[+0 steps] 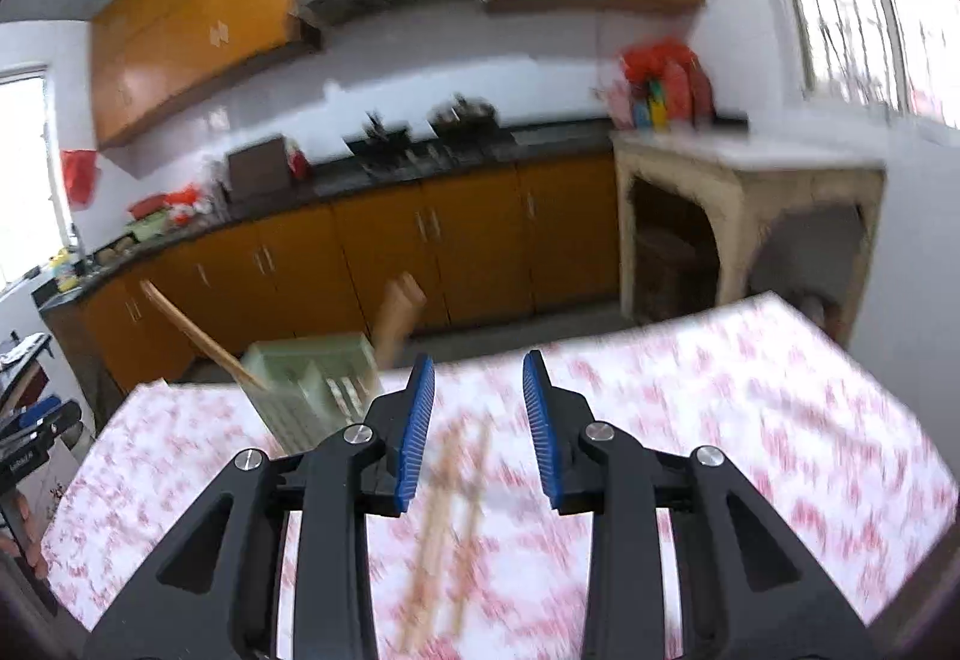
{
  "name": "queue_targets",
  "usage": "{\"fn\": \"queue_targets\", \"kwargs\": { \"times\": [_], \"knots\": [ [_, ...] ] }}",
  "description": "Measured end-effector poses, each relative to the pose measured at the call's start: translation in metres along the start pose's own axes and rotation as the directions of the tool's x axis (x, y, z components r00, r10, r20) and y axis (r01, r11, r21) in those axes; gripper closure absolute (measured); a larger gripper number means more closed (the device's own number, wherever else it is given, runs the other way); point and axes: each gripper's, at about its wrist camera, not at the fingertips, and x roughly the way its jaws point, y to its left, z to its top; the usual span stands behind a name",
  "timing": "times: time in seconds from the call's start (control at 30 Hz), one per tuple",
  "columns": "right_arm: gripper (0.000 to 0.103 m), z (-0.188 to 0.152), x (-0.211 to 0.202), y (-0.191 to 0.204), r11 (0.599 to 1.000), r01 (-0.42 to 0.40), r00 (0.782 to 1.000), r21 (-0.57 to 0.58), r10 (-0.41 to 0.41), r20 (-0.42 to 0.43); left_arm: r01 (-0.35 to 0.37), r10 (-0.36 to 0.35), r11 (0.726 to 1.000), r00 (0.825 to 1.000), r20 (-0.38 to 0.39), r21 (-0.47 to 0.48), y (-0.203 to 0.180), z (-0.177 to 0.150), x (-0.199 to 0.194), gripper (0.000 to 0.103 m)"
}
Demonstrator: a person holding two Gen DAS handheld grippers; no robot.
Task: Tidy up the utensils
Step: 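Lower the chopsticks into the green holder and open both tools, then move both open tools down toward the loose chopsticks on the cloth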
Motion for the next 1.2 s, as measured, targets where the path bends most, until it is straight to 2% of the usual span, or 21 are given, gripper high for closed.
{"fn": "queue_targets", "kwargs": {
  "times": [0.1, 0.17, 0.3, 0.43, 0.53, 0.73, 0.83, 0.9, 0.97, 1.0, 1.1, 1.2],
  "knots": [
    [0.071, -0.032, 0.029, -0.016, 0.999, 0.033, 0.994, 0.043, -0.028, -0.108, -0.017, 0.016, 1.000, 0.997, -0.072, -0.015, 0.003, -0.028, 0.023, 0.041],
    [0.071, -0.050, 0.042, -0.014, 0.998, 0.037, 0.988, 0.047, -0.029, -0.151, -0.026, 0.024, 1.000, 0.994, -0.103, -0.016, 0.003, -0.044, 0.035, 0.041],
    [0.071, -0.084, 0.079, -0.003, 0.999, 0.014, 0.963, 0.036, -0.004, -0.269, -0.006, 0.004, 1.000, 0.988, -0.152, -0.015, -0.007, -0.064, 0.055, 0.041],
    [0.071, -0.107, 0.098, 0.012, 1.000, -0.007, 0.941, 0.010, 0.010, -0.339, 0.019, -0.020, 1.000, 0.981, -0.191, -0.009, -0.016, -0.079, 0.067, 0.041],
    [0.075, -0.120, 0.109, 0.017, 1.000, -0.009, 0.926, -0.014, 0.003, -0.377, 0.034, -0.035, 0.999, 0.977, -0.212, -0.008, -0.022, -0.087, 0.074, 0.041],
    [0.084, -0.137, 0.122, 0.019, 0.999, 0.001, 0.904, -0.048, -0.021, -0.427, 0.051, -0.050, 0.999, 0.969, -0.243, -0.004, -0.031, -0.097, 0.083, 0.041],
    [0.085, -0.140, 0.121, 0.024, 0.996, 0.014, 0.910, -0.091, -0.050, -0.411, 0.059, -0.057, 0.998, 0.965, -0.255, -0.002, -0.035, -0.101, 0.085, 0.041],
    [0.093, -0.142, 0.122, 0.028, 0.993, 0.020, 0.913, -0.119, -0.067, -0.402, 0.064, -0.062, 0.998, 0.963, -0.262, -0.003, -0.038, -0.103, 0.086, 0.042],
    [0.095, -0.141, 0.122, 0.027, 0.992, 0.022, 0.913, -0.127, -0.072, -0.402, 0.072, -0.070, 0.997, 0.960, -0.270, -0.001, -0.040, -0.106, 0.088, 0.043],
    [0.095, -0.140, 0.123, 0.025, 0.991, 0.033, 0.913, -0.128, -0.082, -0.401, 0.076, -0.074, 0.997, 0.959, -0.274, -0.001, -0.042, -0.107, 0.088, 0.044],
    [0.096, -0.134, 0.128, 0.006, 0.986, 0.142, 0.907, -0.087, -0.165, -0.388, 0.099, -0.096, 0.995, 0.952, -0.292, -0.004, -0.045, -0.110, 0.090, 0.050],
    [0.096, -0.129, 0.129, -0.016, 0.983, 0.185, 0.899, -0.007, -0.172, -0.402, 0.109, -0.102, 0.994, 0.945, -0.311, 0.006, -0.049, -0.114, 0.094, 0.058]
  ]
}}
